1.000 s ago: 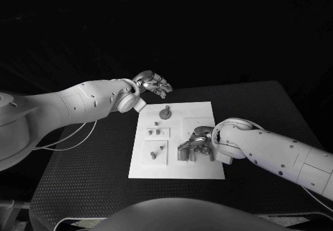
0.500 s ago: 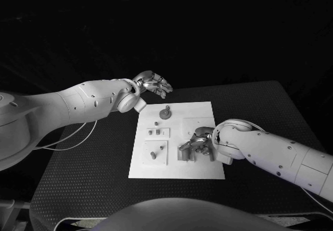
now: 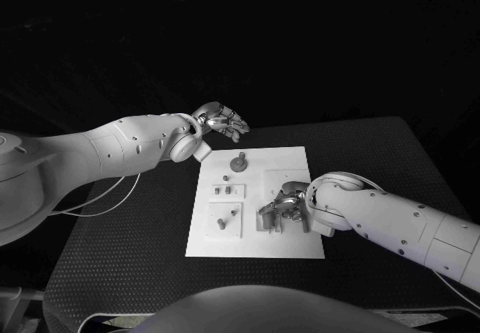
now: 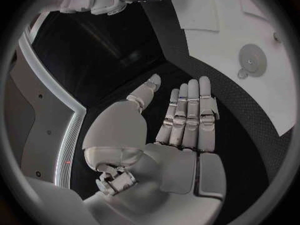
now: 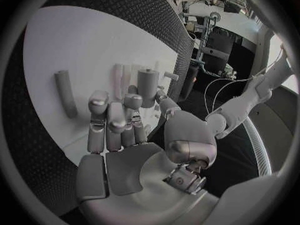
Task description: Assemble the parts on the task board
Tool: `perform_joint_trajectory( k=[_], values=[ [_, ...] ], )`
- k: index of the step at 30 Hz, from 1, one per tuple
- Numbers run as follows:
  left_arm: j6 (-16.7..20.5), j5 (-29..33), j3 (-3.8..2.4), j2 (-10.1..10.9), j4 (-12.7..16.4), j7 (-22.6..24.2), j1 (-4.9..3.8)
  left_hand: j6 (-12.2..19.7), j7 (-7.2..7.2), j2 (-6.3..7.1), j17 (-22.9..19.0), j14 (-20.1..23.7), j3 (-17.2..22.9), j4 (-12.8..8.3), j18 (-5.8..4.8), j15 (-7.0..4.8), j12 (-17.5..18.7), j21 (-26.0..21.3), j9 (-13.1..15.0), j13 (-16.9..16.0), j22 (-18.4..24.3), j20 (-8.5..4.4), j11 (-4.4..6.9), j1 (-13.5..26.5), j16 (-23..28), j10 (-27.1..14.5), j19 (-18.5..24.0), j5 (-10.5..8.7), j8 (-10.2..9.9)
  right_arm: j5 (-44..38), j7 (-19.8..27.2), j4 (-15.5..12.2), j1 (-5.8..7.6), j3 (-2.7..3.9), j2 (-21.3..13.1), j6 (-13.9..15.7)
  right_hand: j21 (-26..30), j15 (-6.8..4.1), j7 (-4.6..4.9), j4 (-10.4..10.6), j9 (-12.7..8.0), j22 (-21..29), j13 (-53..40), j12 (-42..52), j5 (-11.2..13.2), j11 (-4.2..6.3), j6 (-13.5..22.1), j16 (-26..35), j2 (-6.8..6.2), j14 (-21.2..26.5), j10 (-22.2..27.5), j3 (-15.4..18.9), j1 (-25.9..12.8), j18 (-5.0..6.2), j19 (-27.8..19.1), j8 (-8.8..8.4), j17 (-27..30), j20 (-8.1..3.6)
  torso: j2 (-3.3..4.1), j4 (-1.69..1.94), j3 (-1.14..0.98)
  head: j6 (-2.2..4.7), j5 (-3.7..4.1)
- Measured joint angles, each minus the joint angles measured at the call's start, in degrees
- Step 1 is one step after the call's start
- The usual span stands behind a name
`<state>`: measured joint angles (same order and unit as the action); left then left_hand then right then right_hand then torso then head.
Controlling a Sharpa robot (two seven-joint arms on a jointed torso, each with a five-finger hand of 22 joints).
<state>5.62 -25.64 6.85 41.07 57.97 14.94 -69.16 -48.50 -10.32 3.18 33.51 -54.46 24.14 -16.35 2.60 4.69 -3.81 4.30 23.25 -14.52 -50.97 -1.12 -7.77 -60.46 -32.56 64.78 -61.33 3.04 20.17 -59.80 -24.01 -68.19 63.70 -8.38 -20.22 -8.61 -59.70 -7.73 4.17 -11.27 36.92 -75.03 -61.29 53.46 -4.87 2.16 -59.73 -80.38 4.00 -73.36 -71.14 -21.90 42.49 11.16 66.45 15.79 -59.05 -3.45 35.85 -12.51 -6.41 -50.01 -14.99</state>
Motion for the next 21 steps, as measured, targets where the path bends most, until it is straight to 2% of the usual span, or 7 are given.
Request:
perform_joint_trajectory(
  k=[21],
  values=[
    [-0.22,0.02,0.0,0.08,-0.03,-0.07,0.0,0.0,0.0,-0.23,0.06,0.0,0.16,0.16,0.0,0.0,0.0,0.0,0.0,-0.01,-0.01,0.0,0.0,0.23,0.0,0.0,0.0,0.0,-0.03,0.64,-0.36,-0.27,-0.29,-0.03,0.22,-0.68,0.01,0.05,0.0,0.12,-0.15,0.0,0.05,0.0,0.06,-0.01,0.01,0.19,0.01,0.34,0.41,-0.13,-0.01,0.16,-0.01,-0.33,0.32,0.01,0.02,-0.04,0.0,0.0,-0.12]
  ],
)
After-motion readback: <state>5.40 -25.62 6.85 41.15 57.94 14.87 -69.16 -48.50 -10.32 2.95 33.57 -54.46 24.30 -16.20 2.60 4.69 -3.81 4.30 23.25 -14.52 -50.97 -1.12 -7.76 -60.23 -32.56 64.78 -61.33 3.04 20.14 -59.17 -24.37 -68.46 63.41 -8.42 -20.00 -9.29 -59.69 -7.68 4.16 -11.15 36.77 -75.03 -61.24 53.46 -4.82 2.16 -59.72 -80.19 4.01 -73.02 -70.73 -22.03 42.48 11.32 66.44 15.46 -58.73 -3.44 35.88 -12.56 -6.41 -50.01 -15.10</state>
